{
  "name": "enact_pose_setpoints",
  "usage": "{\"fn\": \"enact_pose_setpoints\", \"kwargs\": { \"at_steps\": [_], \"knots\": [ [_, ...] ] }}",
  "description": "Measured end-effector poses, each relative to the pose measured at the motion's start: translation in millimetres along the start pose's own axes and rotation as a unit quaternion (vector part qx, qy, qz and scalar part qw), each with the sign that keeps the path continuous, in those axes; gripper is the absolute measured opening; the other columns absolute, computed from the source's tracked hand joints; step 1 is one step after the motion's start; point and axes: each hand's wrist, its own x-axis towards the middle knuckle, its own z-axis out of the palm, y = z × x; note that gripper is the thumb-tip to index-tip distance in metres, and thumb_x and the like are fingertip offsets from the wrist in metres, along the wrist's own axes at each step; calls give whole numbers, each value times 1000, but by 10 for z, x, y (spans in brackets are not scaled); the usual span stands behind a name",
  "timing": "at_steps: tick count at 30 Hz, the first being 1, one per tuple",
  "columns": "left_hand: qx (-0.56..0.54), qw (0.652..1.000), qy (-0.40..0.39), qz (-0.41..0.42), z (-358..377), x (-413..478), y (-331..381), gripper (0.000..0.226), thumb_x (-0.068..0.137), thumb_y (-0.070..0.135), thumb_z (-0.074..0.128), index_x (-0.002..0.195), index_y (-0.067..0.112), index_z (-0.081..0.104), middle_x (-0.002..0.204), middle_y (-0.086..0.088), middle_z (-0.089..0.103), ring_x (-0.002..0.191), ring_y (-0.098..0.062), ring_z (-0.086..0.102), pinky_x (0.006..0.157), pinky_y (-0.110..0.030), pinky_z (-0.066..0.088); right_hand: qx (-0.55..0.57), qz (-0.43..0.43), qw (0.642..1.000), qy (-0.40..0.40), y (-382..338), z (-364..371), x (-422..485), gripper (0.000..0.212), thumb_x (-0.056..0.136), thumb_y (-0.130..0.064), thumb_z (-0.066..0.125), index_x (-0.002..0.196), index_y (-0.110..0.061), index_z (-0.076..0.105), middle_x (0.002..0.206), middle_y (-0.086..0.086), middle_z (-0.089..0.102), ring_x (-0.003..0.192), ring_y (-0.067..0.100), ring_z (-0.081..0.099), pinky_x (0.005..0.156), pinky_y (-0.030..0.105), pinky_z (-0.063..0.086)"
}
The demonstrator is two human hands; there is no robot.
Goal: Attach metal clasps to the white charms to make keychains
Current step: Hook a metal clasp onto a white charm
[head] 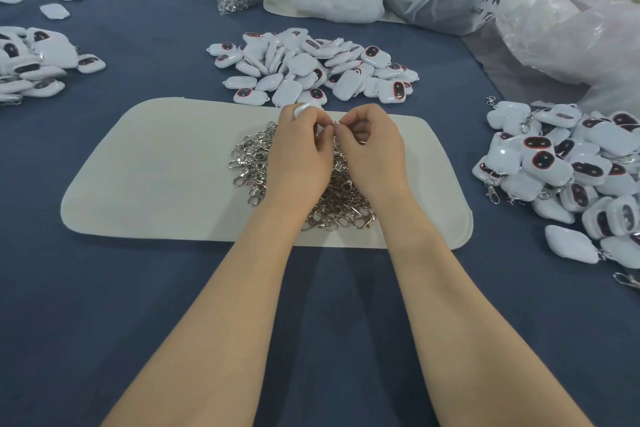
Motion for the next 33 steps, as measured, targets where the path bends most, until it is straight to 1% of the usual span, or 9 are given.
{"fn": "enact_pose_setpoints", "kwargs": {
  "at_steps": [2,5,8,10,14,19,27,30,33],
  "knots": [
    [0,1000,3,-1,-3,1,-1,11,93,13,53,98,12,62,112,-1,50,84,-8,48,76,-21,42,1,-3,1000,0,-3,1,-5,14,88,-9,61,85,-20,53,77,-15,57,72,-1,54,67,7,42],
    [1,1000,7,-5,-4,3,4,11,94,14,52,98,12,62,112,-3,52,84,-8,47,77,-22,42,4,-11,1000,6,-15,7,-14,14,87,-8,61,85,-19,53,76,-15,56,70,-3,54,67,7,42],
    [2,1000,10,-6,-9,3,13,11,95,13,51,98,10,61,113,-5,51,85,-10,47,76,-22,40,6,-17,1000,13,-26,23,-23,13,87,-7,61,86,-17,54,76,-15,57,70,0,54,69,11,45],
    [2,1000,11,-7,-16,4,18,11,95,12,50,98,9,61,115,-6,51,88,-14,50,78,-25,41,3,-23,1000,13,-27,33,-25,13,87,-6,61,85,-18,53,75,-15,56,69,0,53,70,13,45],
    [17,1000,6,-5,-20,-8,25,13,95,12,49,101,7,59,118,-8,49,95,-22,54,83,-35,45,-2,-31,1000,5,-16,48,-29,15,87,-5,59,84,-18,53,73,-15,55,65,-5,51,68,9,43],
    [27,1000,9,1,-31,-19,28,14,96,10,48,103,6,59,119,-10,49,95,-25,55,82,-37,45,-11,-45,999,-13,-13,40,-29,16,86,-3,59,84,-17,52,72,-15,54,64,-4,49,66,10,42],
    [12,1000,0,11,-3,-26,32,12,94,10,50,101,9,60,119,-6,49,95,-19,55,82,-32,45,10,-16,1000,13,-10,24,-35,21,83,-4,58,78,-23,50,71,-13,54,64,1,50,65,13,43],
    [4,1000,-10,3,2,-18,17,15,93,8,50,103,10,62,118,-6,50,93,-16,53,81,-27,44,41,8,999,15,-18,18,-22,24,83,-3,59,76,-24,51,73,-11,57,70,7,55,69,19,46],
    [-5,1000,0,8,-8,-14,19,15,94,11,52,101,11,64,115,-5,53,89,-11,50,74,-17,38,56,25,998,5,-21,-2,-4,25,83,-2,60,75,-24,52,75,-6,60,74,11,57,74,27,50]
  ]
}}
